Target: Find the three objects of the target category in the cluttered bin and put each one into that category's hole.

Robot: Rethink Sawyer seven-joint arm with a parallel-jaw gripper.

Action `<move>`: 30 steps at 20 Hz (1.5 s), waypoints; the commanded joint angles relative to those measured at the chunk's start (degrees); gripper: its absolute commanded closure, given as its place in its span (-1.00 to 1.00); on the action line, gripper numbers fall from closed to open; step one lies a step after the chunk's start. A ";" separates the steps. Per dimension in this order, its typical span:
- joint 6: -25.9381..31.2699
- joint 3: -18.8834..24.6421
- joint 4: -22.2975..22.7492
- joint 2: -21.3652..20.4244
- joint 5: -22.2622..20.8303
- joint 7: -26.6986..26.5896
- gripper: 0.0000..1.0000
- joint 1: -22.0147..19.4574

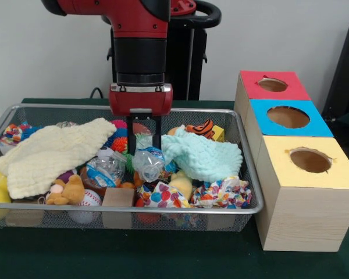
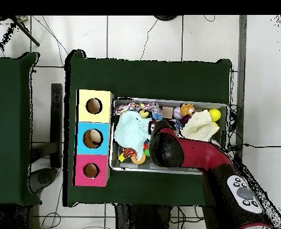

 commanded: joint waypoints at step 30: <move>-9.15 3.82 5.05 -3.22 -1.94 9.40 1.00 1.07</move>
